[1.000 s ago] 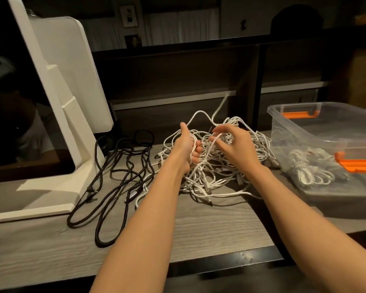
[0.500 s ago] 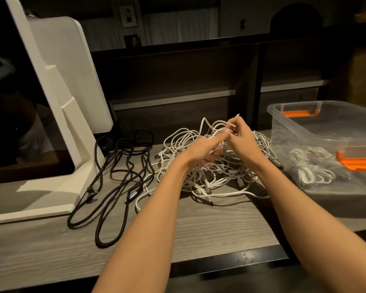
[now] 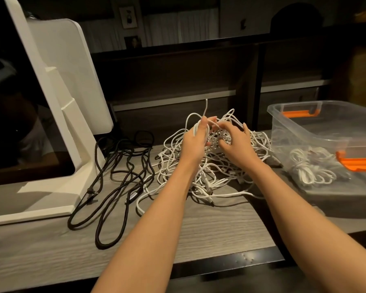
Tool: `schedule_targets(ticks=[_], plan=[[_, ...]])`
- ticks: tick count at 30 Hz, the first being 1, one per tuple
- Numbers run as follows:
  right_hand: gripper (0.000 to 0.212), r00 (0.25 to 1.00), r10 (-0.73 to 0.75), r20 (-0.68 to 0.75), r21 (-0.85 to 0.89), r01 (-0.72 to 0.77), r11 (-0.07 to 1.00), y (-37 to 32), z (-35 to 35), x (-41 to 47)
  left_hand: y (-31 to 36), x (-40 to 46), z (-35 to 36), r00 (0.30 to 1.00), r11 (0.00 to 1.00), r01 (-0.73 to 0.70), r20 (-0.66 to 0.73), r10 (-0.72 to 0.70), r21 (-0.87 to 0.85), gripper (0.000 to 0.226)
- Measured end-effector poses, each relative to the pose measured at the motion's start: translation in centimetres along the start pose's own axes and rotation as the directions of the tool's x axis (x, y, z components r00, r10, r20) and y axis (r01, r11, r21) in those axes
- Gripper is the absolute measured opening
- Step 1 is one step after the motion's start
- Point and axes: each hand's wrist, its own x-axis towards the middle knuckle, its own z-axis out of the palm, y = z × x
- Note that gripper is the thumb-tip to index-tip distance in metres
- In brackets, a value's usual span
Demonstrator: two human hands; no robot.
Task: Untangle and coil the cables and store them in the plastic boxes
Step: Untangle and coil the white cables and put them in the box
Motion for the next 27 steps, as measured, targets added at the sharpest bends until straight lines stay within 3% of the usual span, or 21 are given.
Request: schedule_targets(ticks=[3, 7, 10, 13, 15, 19, 23, 27], plan=[[0.028, 1.000, -0.003, 0.015, 0.049, 0.002, 0.999, 0.2, -0.1, 0.0, 0.7, 0.0, -0.1, 1.000, 0.985, 0.001, -0.029, -0.006, -0.172, 0.044], [0.013, 0.999, 0.008, 0.034, -0.018, -0.008, 1.000, 0.7, 0.0, 0.1, 1.4, 0.4, -0.4, 0.984, 0.864, 0.147, -0.018, -0.178, -0.481, 0.046], [0.005, 0.999, -0.045, -0.027, 0.065, 0.046, 0.997, 0.5, -0.2, 0.0, 1.2, 0.5, -0.8, 0.910, 0.788, 0.329, -0.049, -0.412, -0.520, 0.043], [0.016, 0.994, -0.045, -0.096, 0.181, 0.062, 0.981, -0.3, -0.5, -0.2, 1.4, 0.6, -1.6, 0.811, 0.624, 0.494, 0.061, -0.582, -0.605, 0.043], [0.021, 0.996, -0.052, -0.073, 0.179, 0.064, 0.982, -0.8, -0.4, -0.4, 1.2, 0.8, -1.8, 0.805, 0.682, 0.532, 0.050, -0.592, -0.502, 0.043], [0.017, 0.994, -0.082, -0.069, 0.207, 0.095, 0.974, -2.2, -0.5, -0.8, 0.6, 0.6, -1.3, 0.896, 0.895, 0.443, -0.014, -0.444, -0.059, 0.058], [0.026, 0.992, -0.074, -0.105, 0.264, 0.100, 0.959, -2.8, -0.7, -0.8, 0.4, 0.6, -1.1, 0.925, 0.907, 0.361, 0.040, -0.377, 0.217, 0.072], [0.028, 0.992, -0.078, -0.102, 0.245, 0.101, 0.964, -2.7, -0.5, -0.7, 0.5, 0.6, -0.9, 0.907, 0.899, 0.380, 0.103, -0.408, 0.217, 0.073]])
